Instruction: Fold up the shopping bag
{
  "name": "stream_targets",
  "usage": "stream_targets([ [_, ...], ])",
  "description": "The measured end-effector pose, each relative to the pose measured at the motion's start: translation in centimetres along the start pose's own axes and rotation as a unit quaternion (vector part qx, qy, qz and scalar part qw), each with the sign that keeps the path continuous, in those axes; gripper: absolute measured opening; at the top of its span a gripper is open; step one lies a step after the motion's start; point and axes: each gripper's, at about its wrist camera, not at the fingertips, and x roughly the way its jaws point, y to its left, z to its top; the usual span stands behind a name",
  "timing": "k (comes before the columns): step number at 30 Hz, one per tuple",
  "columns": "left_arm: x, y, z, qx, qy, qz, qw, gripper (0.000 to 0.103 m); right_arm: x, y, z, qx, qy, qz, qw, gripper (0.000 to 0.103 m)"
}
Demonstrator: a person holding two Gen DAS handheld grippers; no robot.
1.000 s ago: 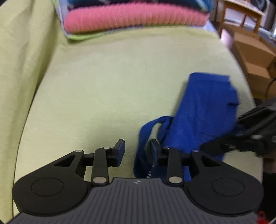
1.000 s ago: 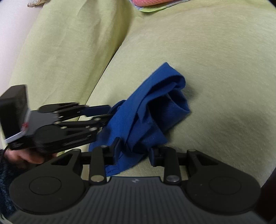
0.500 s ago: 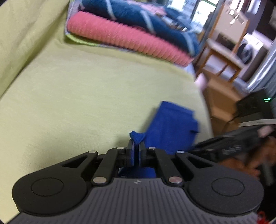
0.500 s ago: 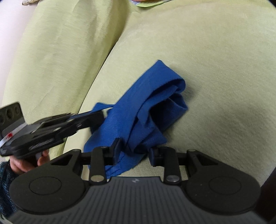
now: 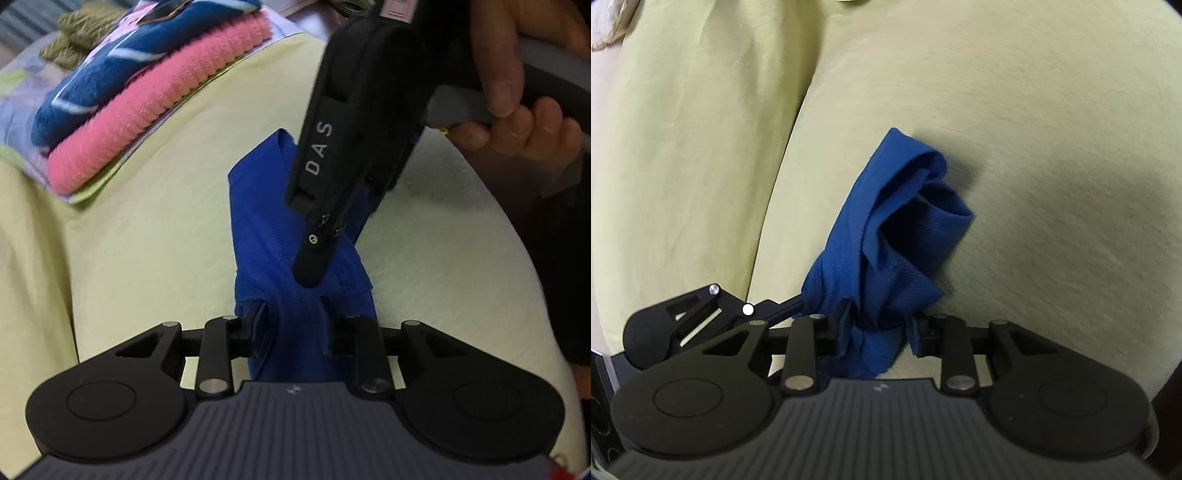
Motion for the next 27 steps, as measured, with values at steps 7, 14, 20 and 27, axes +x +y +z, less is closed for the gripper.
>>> stream_targets([
  [7,-0.8,0.0,-0.9,-0.041,-0.017,0.010,0.9990,0.032,0.1,0.1,-0.5,0.046,-0.020,0.025,0.998,0.044],
  [14,-0.9,-0.5,-1.0,-0.030,-0.016,0.034,0.9988,0.032,1.3,3.4,0.0,0.033,-0.014,-0.015,0.999,0.081],
  [20,-1.1,-2.3,-1.2,0.001,-0.020,0.075,0.9970,0.032,2.7,6.1,1.1,0.042,0.007,-0.108,0.993,0.070],
  [27,-2.4,-2.1,-3.0,-0.043,-0.040,0.072,0.9957,0.033,3.0,7.1,1.4,-0.001,0.022,-0.127,0.992,0.061],
])
